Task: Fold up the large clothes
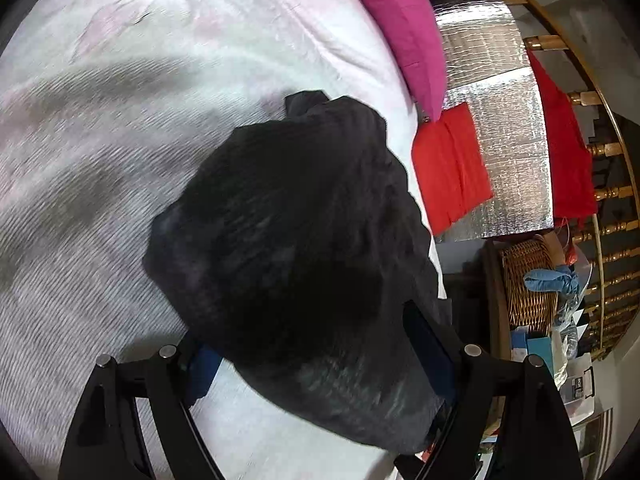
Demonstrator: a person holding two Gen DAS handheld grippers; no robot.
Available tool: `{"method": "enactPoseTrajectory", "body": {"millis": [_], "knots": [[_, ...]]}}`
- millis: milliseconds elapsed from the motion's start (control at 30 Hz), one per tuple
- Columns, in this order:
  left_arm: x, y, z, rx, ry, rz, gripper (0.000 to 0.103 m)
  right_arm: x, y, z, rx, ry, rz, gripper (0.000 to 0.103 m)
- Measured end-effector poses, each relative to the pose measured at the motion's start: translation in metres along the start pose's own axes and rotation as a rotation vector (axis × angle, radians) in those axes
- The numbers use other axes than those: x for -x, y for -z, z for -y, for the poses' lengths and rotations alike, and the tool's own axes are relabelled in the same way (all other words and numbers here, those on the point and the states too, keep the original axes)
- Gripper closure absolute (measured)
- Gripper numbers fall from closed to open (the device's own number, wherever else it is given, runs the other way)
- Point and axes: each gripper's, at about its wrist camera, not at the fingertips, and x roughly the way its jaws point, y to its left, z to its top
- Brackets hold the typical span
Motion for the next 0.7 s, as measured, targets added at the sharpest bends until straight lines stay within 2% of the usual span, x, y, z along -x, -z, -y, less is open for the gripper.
{"method": "enactPoseTrajectory", "body": {"millis": [33,67,133,167,267,300,367,433,600,700], "knots": [[-0.001,-0.001,0.003,-0.016,-0.005,0.014,0.031,-0.004,-0.001,-0.004,0.012,0.001,0.011,0.036],[0.003,0.000,0.007,-0.048,-0.017,0.026,0.046,-0.005,-0.002,-0.007,0.022,0.006,0.020,0.037],[0.006,0.001,0.011,-0.123,-0.038,0.045,0.053,-0.007,0.003,-0.017,0.070,0.047,0.057,0.053],[0.007,0.000,0.012,-0.151,-0.044,0.051,0.055,-0.007,0.005,-0.026,0.120,0.071,0.078,0.056],[0.007,0.000,0.016,-0.202,-0.084,0.058,0.055,-0.001,0.013,-0.045,0.228,0.092,0.129,0.059],[0.002,0.000,0.012,-0.190,-0.105,0.036,0.050,-0.003,0.012,-0.045,0.234,0.105,0.125,0.059],[-0.008,-0.002,0.005,-0.137,-0.131,-0.010,0.041,-0.014,0.009,-0.034,0.187,0.141,0.076,0.057],[-0.005,-0.002,0.002,-0.116,-0.120,-0.005,0.040,-0.014,0.006,-0.025,0.123,0.112,0.054,0.050],[0.007,0.011,0.018,-0.235,-0.188,0.027,0.039,0.002,0.009,-0.025,0.120,0.091,0.035,0.039],[0.012,0.017,0.024,-0.309,-0.234,0.041,0.038,0.016,0.012,-0.020,0.124,0.091,0.036,0.037]]}}
